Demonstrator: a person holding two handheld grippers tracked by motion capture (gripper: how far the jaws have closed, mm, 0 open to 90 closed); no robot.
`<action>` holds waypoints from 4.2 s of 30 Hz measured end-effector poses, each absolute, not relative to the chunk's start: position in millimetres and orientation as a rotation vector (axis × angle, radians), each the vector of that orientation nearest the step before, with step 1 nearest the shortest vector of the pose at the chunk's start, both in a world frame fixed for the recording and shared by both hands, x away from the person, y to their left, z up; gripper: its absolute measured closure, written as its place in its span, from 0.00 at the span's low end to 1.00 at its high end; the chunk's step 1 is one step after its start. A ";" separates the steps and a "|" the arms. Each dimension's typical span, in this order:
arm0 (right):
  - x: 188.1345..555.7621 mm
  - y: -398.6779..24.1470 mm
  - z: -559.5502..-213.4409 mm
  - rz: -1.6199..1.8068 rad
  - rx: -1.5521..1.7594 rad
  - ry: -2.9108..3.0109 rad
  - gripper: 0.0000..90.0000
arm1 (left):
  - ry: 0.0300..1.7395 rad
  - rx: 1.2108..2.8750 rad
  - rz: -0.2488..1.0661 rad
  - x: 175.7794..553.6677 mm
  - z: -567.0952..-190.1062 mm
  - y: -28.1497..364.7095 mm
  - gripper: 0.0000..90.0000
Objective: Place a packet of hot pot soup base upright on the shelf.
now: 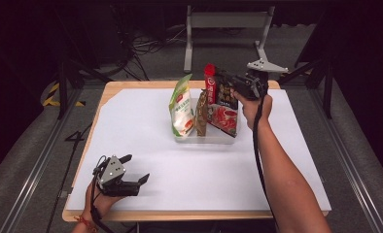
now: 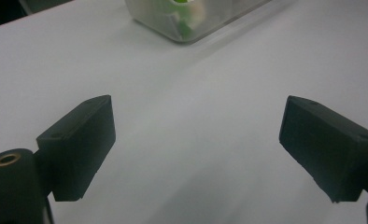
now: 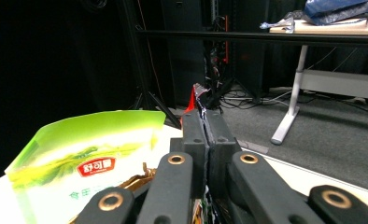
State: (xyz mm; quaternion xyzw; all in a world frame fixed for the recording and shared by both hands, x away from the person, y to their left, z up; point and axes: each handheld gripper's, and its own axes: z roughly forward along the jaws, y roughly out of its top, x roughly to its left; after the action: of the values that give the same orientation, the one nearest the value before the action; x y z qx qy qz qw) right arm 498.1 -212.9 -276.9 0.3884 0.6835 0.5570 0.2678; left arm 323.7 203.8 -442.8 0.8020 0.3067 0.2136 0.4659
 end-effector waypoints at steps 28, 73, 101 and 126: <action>482.2 -225.3 -307.1 1.529 0.974 1.857 0.98 | 0.740 1.993 0.553 322.9 -441.7 204.0 0.13; 468.9 -244.0 -310.9 1.433 0.958 1.916 0.93 | 0.733 2.060 0.577 327.2 -447.9 197.4 0.14; 449.4 -251.9 -311.7 1.308 0.936 1.931 0.74 | 0.703 2.104 0.598 323.9 -448.6 191.0 0.14; 430.6 -263.9 -332.8 1.249 0.909 2.003 0.55 | 0.694 2.127 0.571 324.2 -450.6 184.2 0.14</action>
State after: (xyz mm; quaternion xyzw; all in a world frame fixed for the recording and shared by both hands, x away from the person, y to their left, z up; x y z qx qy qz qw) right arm 430.6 -263.9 -332.8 0.3426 0.7550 0.4709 0.3013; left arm 324.2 184.2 -450.6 0.8426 0.2747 0.2263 0.4041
